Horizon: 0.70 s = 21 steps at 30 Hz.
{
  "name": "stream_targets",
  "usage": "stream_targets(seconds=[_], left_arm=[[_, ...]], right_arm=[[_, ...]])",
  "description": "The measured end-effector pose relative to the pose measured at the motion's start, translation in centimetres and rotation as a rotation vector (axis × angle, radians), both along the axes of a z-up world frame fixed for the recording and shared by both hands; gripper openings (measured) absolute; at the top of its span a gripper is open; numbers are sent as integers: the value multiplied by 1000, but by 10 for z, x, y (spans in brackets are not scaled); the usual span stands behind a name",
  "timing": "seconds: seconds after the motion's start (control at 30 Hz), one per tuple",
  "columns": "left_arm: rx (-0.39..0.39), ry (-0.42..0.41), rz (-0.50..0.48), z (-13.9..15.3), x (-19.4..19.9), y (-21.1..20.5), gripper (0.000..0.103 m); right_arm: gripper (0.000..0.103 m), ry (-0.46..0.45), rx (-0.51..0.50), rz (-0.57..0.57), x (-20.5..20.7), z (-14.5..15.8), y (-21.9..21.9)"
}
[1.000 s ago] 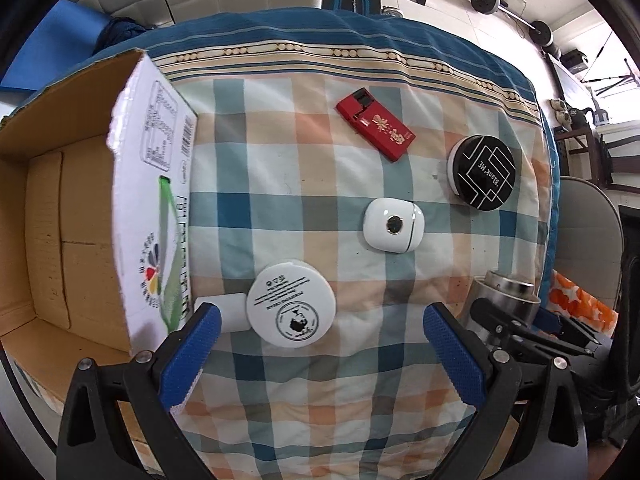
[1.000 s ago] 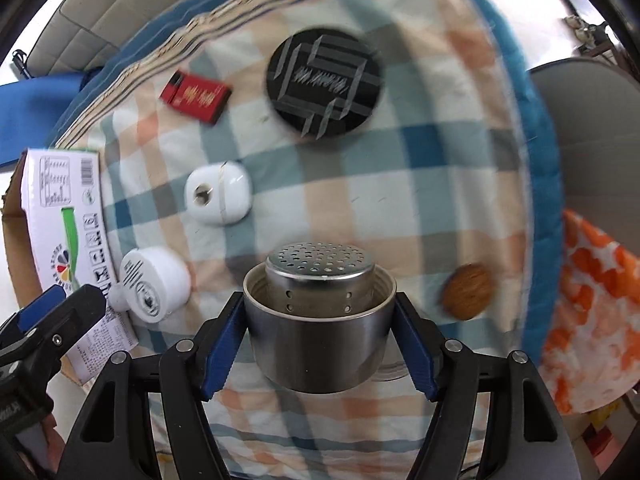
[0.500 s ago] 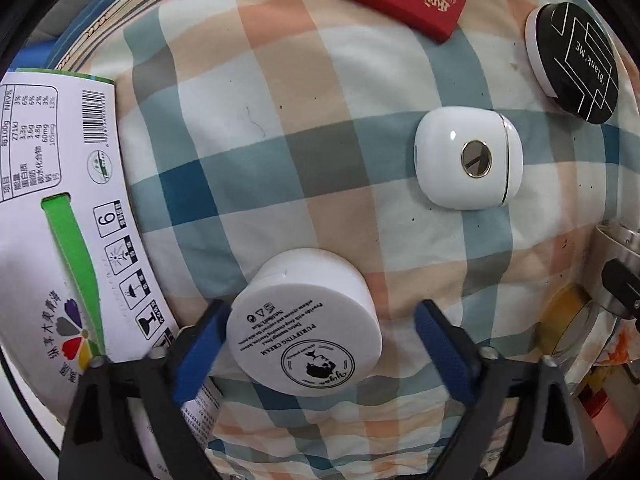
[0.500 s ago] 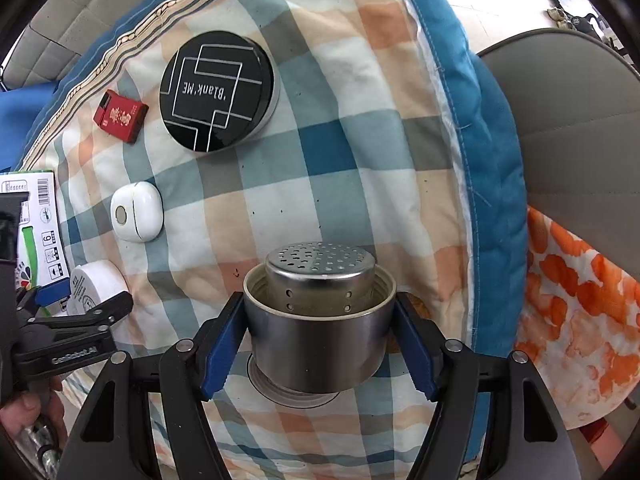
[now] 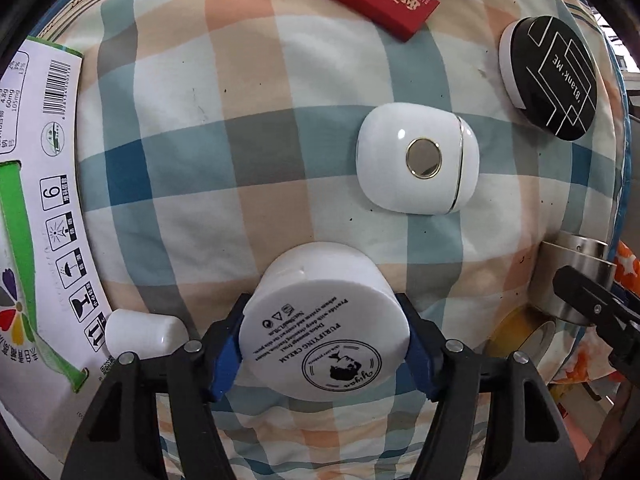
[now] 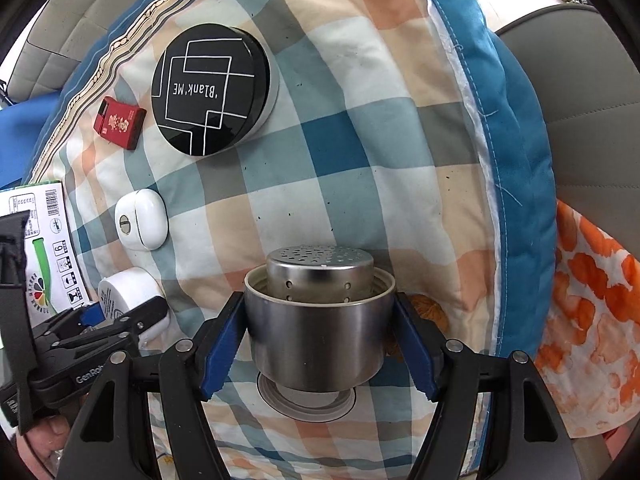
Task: Organize rigid objects
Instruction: 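Carry the cream jar and steel canister over the cardboard box with both tools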
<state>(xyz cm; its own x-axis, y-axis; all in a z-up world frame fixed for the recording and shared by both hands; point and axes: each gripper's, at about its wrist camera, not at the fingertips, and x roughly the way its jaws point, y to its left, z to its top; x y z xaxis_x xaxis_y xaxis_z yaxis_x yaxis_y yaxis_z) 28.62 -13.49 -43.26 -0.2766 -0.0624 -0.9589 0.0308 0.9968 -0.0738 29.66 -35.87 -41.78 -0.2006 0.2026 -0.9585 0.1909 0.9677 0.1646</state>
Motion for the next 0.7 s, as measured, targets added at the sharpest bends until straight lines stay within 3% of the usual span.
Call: stream_targets(seconds=[0.37,0.7], left_arm=[[43,-57,13,-15,21,-14,66],[30,-181,-9,40,-8,-24,65]], right_arm=[[74,27,-8,-25,6,-15,-2],[73,-65,-60,54,-9,15,25]])
